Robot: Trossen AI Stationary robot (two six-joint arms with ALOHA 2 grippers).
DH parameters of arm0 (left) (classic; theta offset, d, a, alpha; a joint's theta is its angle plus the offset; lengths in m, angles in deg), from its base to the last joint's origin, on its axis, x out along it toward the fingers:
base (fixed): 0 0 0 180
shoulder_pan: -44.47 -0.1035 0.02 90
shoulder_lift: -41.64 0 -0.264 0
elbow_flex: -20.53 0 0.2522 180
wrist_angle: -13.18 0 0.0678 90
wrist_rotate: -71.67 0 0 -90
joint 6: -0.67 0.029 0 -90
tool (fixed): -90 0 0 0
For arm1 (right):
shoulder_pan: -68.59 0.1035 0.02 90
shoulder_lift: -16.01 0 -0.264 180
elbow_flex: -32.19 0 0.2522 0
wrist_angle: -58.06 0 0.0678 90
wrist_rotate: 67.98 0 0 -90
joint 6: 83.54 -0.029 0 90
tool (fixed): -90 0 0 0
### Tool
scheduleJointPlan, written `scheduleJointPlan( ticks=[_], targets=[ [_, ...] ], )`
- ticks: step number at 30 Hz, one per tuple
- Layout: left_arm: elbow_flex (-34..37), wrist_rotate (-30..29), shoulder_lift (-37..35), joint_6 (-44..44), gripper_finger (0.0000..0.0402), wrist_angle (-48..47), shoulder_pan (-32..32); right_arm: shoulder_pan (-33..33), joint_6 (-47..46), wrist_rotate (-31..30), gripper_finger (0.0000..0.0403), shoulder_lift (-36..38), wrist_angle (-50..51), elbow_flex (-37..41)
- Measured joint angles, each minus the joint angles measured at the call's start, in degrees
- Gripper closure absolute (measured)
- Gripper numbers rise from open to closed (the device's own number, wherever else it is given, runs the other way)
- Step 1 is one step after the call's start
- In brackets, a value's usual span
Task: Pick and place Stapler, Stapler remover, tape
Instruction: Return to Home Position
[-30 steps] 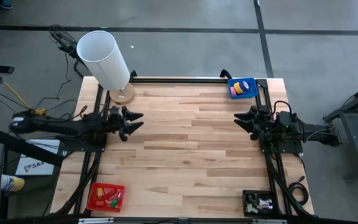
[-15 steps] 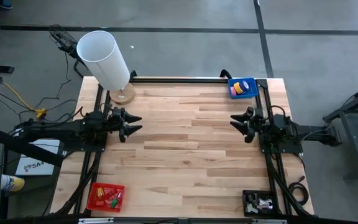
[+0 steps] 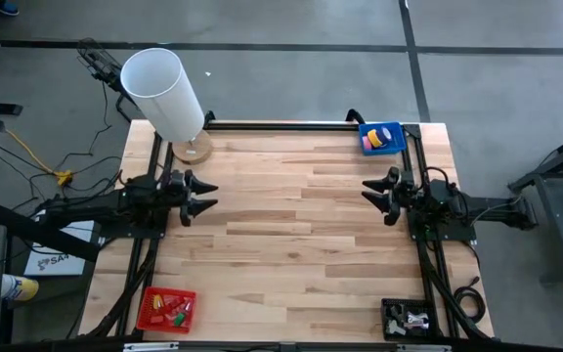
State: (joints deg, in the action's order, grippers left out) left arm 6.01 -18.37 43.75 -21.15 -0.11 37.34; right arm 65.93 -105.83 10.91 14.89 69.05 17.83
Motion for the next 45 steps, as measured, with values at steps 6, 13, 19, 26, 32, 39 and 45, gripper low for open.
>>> scheduleJointPlan(
  ticks=[6, 13, 19, 26, 32, 39, 45],
  targets=[
    [-0.9, 1.5, 0.0, -6.9, 0.0152, -1.6, 0.0, 0.0, 1.4, 0.2, 0.0210, 0.0, 0.1, 0.0],
    [-0.9, 2.1, 0.0, -8.4, 0.0152, -0.6, 0.0, 0.0, 1.8, 0.2, 0.0210, 0.0, -0.6, 0.0],
    [-0.9, 2.1, 0.0, -8.5, 0.0152, -0.6, 0.0, 0.0, 1.8, 0.3, 0.0210, 0.0, -0.9, 0.0],
    [-0.9, 2.1, 0.0, -8.5, 0.0152, -0.6, 0.0, 0.0, 1.8, 0.3, 0.0210, 0.0, -1.0, 0.0],
    [-0.9, 2.1, 0.0, -8.5, 0.0152, -0.6, 0.0, 0.0, 1.8, 0.3, 0.0210, 0.0, -1.2, 0.0],
    [-1.0, 2.0, 0.0, -8.5, 0.0152, -0.6, 0.0, 0.0, 1.8, 0.3, 0.0210, 0.0, -1.3, 0.0],
    [-1.0, 2.0, 0.0, -8.5, 0.0152, -0.6, 0.0, 0.0, 1.8, 0.3, 0.0210, 0.0, -1.3, 0.0]
  ],
)
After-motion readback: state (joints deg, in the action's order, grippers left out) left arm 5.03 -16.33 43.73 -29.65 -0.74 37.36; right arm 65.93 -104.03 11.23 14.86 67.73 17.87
